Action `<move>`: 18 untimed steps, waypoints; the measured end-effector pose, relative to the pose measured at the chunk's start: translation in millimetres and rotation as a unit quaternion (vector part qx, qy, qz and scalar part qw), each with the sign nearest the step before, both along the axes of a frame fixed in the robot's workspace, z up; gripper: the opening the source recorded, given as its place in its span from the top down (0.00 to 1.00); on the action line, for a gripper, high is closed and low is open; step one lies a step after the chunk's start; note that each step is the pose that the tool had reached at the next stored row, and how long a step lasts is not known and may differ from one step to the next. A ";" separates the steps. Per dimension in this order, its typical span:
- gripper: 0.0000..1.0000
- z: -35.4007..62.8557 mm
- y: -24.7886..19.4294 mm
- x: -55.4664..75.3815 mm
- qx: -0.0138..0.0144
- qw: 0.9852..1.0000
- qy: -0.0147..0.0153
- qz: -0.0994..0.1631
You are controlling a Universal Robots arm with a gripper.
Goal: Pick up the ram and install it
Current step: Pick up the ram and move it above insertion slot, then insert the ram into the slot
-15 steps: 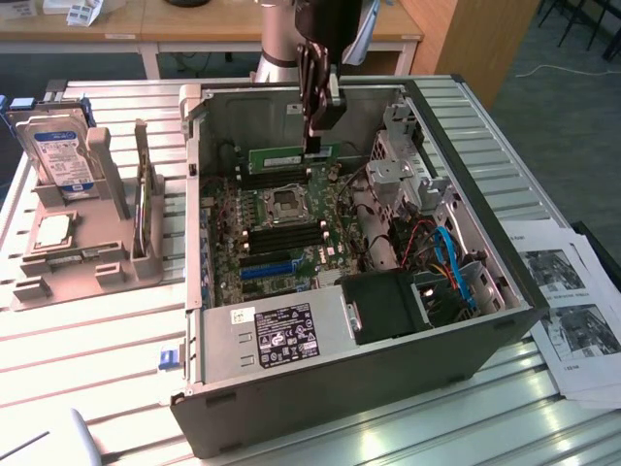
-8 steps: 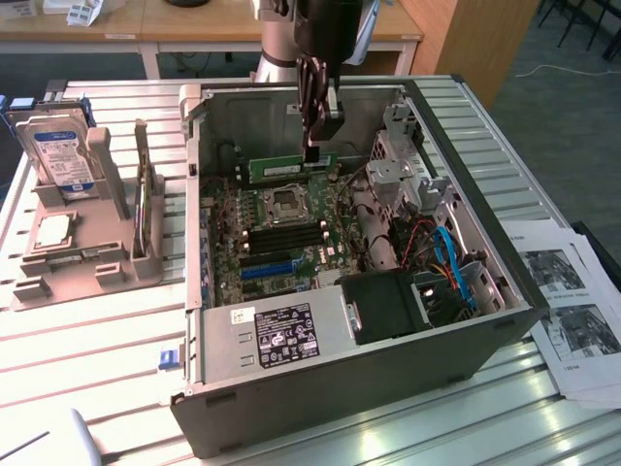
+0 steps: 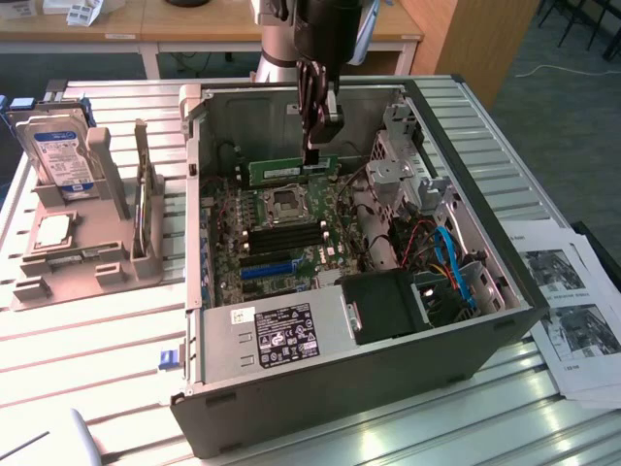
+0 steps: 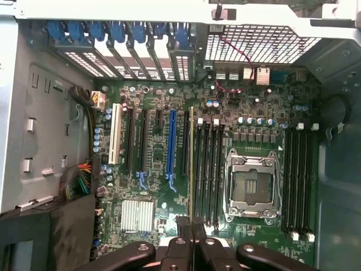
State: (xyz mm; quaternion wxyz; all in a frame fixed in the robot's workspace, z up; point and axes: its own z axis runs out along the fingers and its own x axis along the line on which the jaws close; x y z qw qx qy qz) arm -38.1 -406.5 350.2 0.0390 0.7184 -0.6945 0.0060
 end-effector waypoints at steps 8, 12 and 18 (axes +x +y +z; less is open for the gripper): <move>0.88 -8.0 0.0 0.0 0.000 1.000 0.000 0.000; 0.88 -8.0 0.0 0.0 0.000 1.000 0.000 0.000; 0.88 -8.0 0.0 0.0 0.000 1.000 0.000 0.000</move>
